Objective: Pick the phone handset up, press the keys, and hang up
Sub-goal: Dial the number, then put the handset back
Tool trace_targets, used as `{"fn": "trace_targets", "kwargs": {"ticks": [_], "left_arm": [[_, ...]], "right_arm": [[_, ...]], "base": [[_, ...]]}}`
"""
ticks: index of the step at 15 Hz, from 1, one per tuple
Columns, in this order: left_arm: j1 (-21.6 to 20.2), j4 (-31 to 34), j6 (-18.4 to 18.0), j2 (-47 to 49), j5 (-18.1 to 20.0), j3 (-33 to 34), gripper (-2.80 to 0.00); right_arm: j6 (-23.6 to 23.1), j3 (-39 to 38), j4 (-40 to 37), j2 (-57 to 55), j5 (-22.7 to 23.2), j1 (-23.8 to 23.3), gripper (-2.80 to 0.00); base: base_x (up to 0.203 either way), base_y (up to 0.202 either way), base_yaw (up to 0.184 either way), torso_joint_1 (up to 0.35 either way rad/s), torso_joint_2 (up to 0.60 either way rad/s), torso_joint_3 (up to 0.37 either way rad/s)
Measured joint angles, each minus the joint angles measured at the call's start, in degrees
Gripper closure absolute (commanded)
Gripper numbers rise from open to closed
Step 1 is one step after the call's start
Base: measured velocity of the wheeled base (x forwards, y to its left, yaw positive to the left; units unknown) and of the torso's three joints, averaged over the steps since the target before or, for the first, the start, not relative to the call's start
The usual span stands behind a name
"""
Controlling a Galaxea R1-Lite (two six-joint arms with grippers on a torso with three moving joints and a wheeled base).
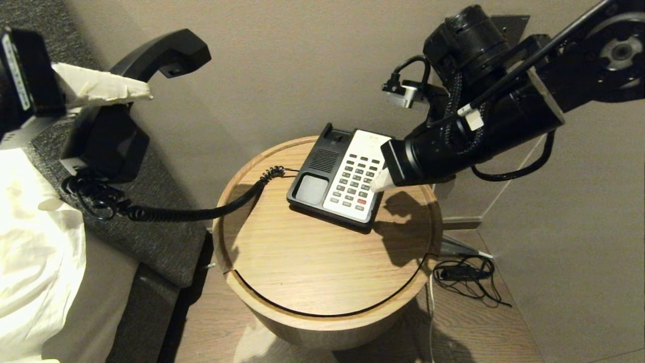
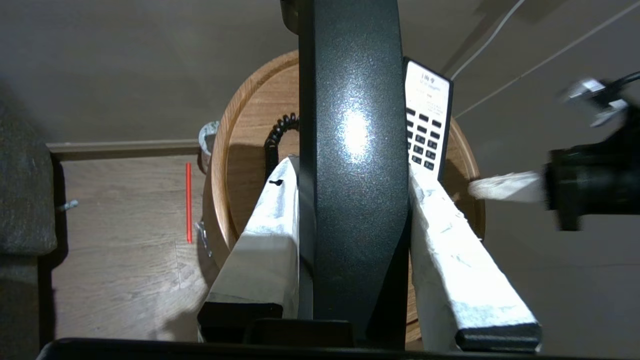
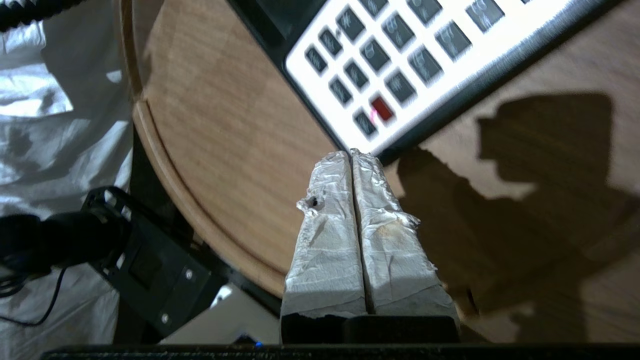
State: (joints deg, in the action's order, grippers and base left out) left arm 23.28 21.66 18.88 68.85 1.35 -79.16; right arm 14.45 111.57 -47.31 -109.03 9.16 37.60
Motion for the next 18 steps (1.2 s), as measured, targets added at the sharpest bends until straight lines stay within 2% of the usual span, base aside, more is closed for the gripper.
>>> {"fn": "trace_targets", "kwargs": {"ticks": [2,4,7,9,12,13,15,18], "left_arm": [[0.0,-0.46,-0.05,0.05,0.66,1.42,0.0],[0.87,-2.83,-0.42,0.43,3.24,3.6,0.0],[5.32,-5.87,-0.68,1.72,3.48,7.12,0.0],[7.64,-9.59,-3.09,5.14,2.89,7.53,0.0],[9.86,-16.83,-12.35,11.92,-0.02,7.2,0.0],[10.71,-18.45,-14.45,14.02,-1.15,6.82,0.0],[12.61,-19.74,-15.79,18.46,-4.57,4.7,0.0],[13.84,-19.76,-16.85,24.26,-10.73,0.36,0.0]], "right_arm": [[0.4,-0.1,-1.7,2.29,-0.64,-0.17,0.0],[1.72,-0.18,-3.69,5.76,-2.58,-1.68,0.0],[5.21,-0.21,-5.92,13.19,-6.96,-4.66,0.0],[8.34,-0.4,-8.93,20.09,-9.78,-6.04,0.0],[15.11,-1.5,-15.66,31.32,-11.4,-6.91,0.0],[16.95,-2.5,-17.38,34.93,-11.57,-7.14,0.0],[19.02,-7.52,-18.35,42.73,-11.76,-8.06,0.0],[19.54,-19.56,-14.11,51.84,-11.79,-9.19,0.0]], "base": [[0.0,0.0,0.0,0.0,0.0,0.0],[0.0,0.0,0.0,0.0,0.0,0.0],[0.0,0.0,0.0,0.0,0.0,0.0],[0.0,0.0,0.0,0.0,0.0,0.0],[0.0,0.0,0.0,0.0,0.0,0.0],[0.0,0.0,0.0,0.0,0.0,0.0],[0.0,0.0,0.0,0.0,0.0,0.0],[0.0,0.0,0.0,0.0,0.0,0.0]]}}
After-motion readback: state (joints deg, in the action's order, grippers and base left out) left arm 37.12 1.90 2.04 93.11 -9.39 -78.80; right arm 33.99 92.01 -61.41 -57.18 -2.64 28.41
